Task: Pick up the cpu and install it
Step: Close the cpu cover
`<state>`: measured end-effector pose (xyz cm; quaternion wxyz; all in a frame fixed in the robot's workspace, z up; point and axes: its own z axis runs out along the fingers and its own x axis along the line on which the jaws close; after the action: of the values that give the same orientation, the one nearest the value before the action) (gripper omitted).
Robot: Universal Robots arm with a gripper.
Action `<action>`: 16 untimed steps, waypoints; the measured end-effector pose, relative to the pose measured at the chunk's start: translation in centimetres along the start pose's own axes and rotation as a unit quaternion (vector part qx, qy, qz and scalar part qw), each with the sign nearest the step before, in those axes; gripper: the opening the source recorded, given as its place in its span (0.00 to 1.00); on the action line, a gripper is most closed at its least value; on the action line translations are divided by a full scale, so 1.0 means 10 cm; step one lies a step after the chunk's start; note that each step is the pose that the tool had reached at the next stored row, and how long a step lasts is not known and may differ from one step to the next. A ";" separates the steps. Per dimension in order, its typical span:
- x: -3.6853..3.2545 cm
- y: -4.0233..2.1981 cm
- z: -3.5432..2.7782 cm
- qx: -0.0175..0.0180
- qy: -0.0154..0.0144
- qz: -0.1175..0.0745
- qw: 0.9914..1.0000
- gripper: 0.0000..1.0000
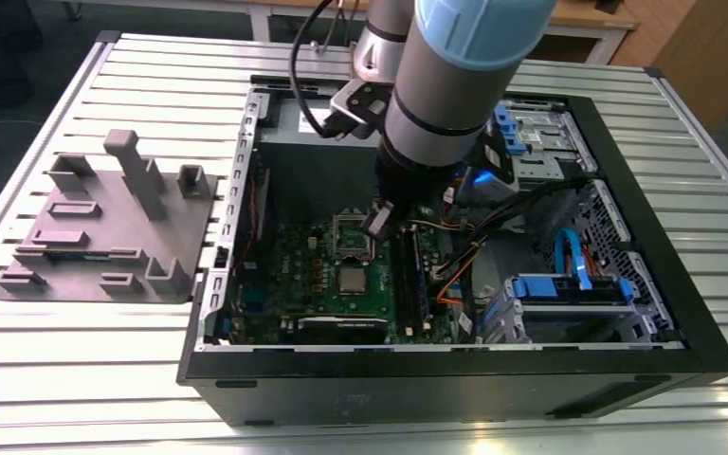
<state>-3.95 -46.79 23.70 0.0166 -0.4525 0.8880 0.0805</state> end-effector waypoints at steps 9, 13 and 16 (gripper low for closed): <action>-0.166 0.099 0.194 -0.003 -0.004 0.000 1.000 0.10; -0.213 0.127 0.235 -0.003 -0.004 0.000 1.000 0.10; -0.231 0.135 0.244 -0.003 -0.004 0.000 1.000 0.10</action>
<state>-3.78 -43.78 21.71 0.0190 -0.4524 0.8875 0.0851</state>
